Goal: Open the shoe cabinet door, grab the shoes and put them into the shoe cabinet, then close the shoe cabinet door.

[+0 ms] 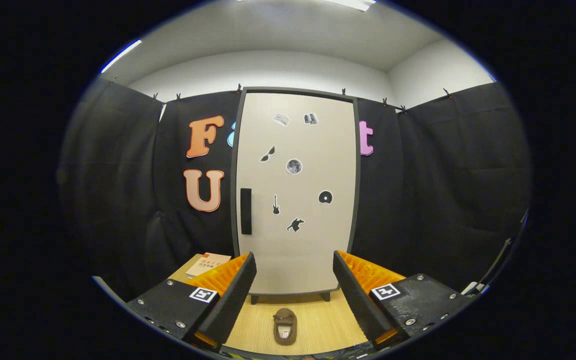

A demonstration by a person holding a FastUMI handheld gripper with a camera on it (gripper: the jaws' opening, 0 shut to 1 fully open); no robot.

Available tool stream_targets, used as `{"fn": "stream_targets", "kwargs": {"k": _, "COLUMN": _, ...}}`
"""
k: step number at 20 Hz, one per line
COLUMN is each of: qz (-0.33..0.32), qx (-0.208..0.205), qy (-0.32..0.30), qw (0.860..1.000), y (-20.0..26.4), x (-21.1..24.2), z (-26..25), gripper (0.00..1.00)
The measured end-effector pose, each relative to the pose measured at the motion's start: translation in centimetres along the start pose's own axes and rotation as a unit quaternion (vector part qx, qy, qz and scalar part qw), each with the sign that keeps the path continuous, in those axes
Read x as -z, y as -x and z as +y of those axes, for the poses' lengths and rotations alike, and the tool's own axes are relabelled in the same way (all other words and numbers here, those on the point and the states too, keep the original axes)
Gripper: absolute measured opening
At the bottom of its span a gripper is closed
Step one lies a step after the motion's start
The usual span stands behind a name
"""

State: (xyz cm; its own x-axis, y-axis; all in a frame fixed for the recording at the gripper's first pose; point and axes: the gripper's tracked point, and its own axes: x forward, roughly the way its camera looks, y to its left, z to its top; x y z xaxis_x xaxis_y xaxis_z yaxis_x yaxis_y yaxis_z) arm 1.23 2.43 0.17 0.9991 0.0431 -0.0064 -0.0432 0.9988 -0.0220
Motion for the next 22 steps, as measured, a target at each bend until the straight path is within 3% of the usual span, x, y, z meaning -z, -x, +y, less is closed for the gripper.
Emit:
{"fn": "stream_targets", "kwargs": {"k": 9, "qz": 0.003, "qx": -0.042, "qy": -0.004, "qw": 0.999, "y": -4.9, "x": 0.4, "z": 4.9, "gripper": 0.96}}
{"fn": "stream_targets", "kwargs": {"k": 22, "qz": 0.011, "qx": -0.087, "qy": -0.010, "qw": 0.996, "y": -17.1, "x": 1.7, "z": 11.5, "gripper": 0.96}}
